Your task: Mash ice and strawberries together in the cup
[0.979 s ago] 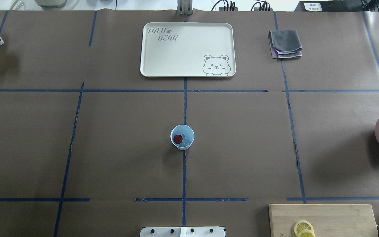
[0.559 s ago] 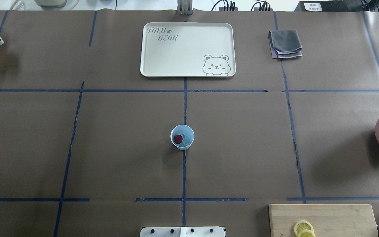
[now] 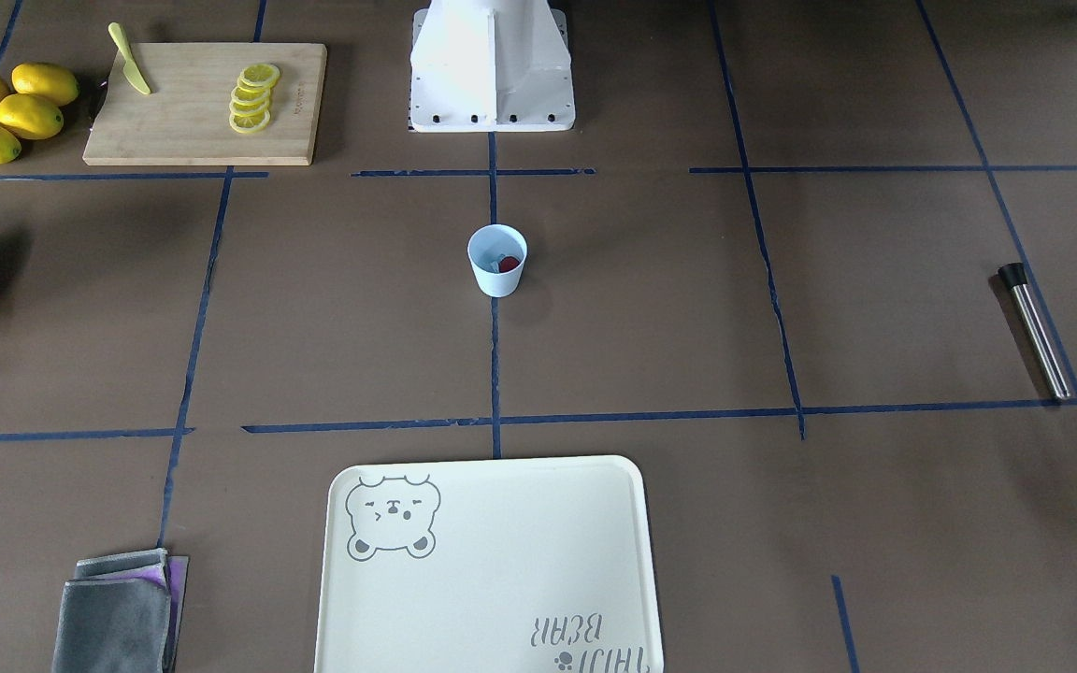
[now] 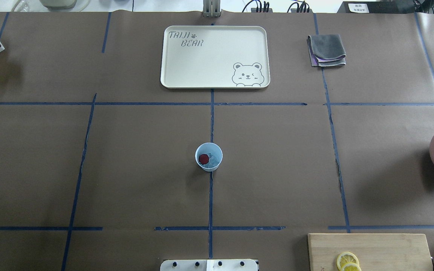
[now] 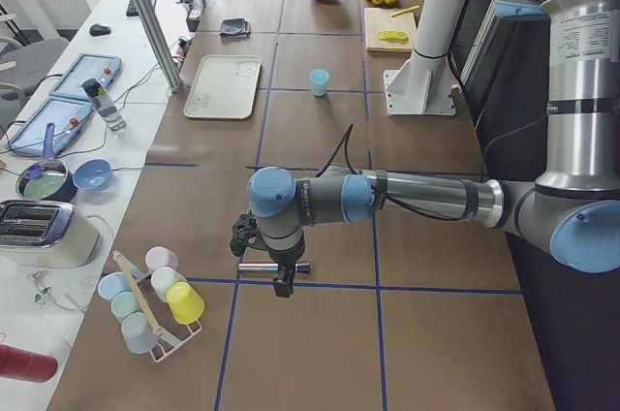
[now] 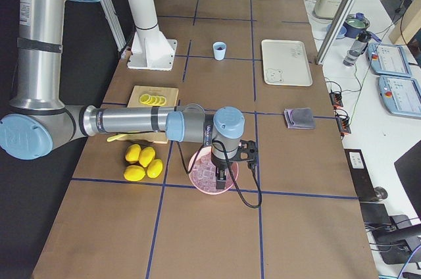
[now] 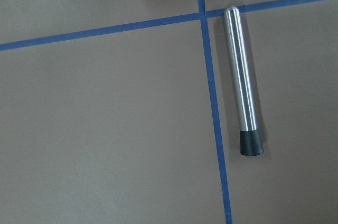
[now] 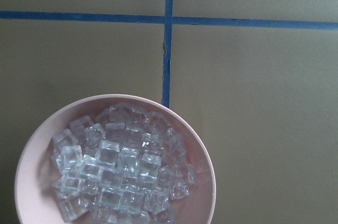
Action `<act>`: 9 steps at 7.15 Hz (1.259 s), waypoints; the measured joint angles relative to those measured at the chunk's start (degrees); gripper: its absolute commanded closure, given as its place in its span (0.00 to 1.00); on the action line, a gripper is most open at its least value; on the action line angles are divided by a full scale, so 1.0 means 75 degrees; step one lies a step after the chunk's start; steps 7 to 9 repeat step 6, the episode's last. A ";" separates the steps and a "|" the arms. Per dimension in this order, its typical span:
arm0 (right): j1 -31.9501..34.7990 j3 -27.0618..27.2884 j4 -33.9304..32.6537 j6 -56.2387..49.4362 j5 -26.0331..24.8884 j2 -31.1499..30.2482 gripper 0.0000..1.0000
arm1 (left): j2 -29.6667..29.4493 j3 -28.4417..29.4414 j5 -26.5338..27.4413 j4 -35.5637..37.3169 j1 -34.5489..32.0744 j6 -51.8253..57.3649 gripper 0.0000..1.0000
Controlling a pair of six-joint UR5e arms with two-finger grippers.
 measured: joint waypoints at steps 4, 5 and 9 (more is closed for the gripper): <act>0.0003 0.0033 0.0003 -0.0010 0.0150 0.0001 0.00 | 0.0000 0.0014 0.0002 -0.0007 0.0000 0.0000 0.00; 0.0003 0.0039 0.0008 -0.0011 0.0216 0.0000 0.00 | 0.0000 0.0024 0.0001 -0.0010 0.0000 0.0000 0.00; 0.0003 0.0041 0.0010 -0.0012 0.0244 0.0001 0.00 | 0.0000 0.0026 0.0001 -0.0011 0.0000 0.0000 0.00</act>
